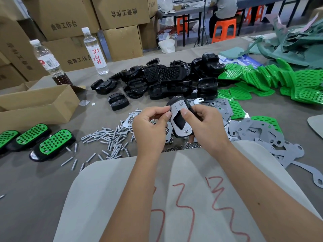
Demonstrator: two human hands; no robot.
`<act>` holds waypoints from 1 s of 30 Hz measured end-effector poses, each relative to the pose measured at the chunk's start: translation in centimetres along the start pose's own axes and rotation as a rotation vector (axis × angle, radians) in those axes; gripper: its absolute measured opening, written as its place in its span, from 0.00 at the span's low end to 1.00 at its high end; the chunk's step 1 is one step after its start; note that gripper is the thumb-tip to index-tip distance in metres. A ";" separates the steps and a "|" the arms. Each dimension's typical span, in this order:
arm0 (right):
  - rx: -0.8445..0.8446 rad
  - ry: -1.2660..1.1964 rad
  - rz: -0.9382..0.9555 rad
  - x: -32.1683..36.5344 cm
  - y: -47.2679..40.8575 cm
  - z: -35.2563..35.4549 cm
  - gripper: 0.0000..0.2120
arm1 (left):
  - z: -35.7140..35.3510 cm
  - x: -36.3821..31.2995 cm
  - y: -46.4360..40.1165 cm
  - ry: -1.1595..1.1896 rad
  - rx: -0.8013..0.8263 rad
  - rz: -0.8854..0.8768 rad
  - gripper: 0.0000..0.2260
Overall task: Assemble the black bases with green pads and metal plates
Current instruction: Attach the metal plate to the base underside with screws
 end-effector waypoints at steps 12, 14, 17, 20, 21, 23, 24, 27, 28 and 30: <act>0.000 -0.004 0.015 0.4 0.2 -0.2 0.17 | 0.5 -1.1 0.4 0.000 -0.109 -0.061 0.06; 0.002 -0.004 0.011 0.2 0.2 -0.2 0.16 | 0.7 -1.4 0.5 -0.013 -0.119 -0.090 0.09; 0.002 -0.004 0.000 -0.1 0.0 -0.2 0.18 | 0.5 -1.2 0.5 0.019 -0.096 -0.075 0.11; 0.001 -0.023 -0.010 -0.4 -0.1 -0.2 0.18 | 0.3 -0.7 0.2 0.071 -0.061 -0.042 0.12; 0.000 -0.032 -0.009 -0.5 -0.1 -0.2 0.18 | 0.2 -0.6 0.2 0.086 -0.046 -0.032 0.13; 0.008 -0.043 -0.002 -0.4 -0.1 -0.2 0.16 | -0.1 -0.3 0.2 0.126 -0.023 -0.007 0.13; 0.014 -0.047 0.003 -0.4 -0.1 -0.3 0.16 | -0.2 -0.2 0.2 0.146 -0.028 0.002 0.12; 0.032 -0.046 0.021 -0.1 0.0 -0.6 0.15 | 0.2 0.1 0.2 0.184 -0.090 0.010 0.09; 0.038 -0.041 0.023 -0.1 0.0 -0.6 0.14 | 0.3 0.2 0.2 0.185 -0.106 0.011 0.09; 0.041 -0.043 0.020 -0.1 0.0 -0.7 0.14 | 0.6 0.5 0.1 0.179 -0.129 0.022 0.12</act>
Point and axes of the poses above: each hand's wrist, its own y-axis away from the middle knuckle, its own z-axis out of the back of the hand, x = y × z, the point moved 9 cm from there along -y, towards the middle knuckle, and after that the axes turned 9 degrees about y, right-handed, at the moved point
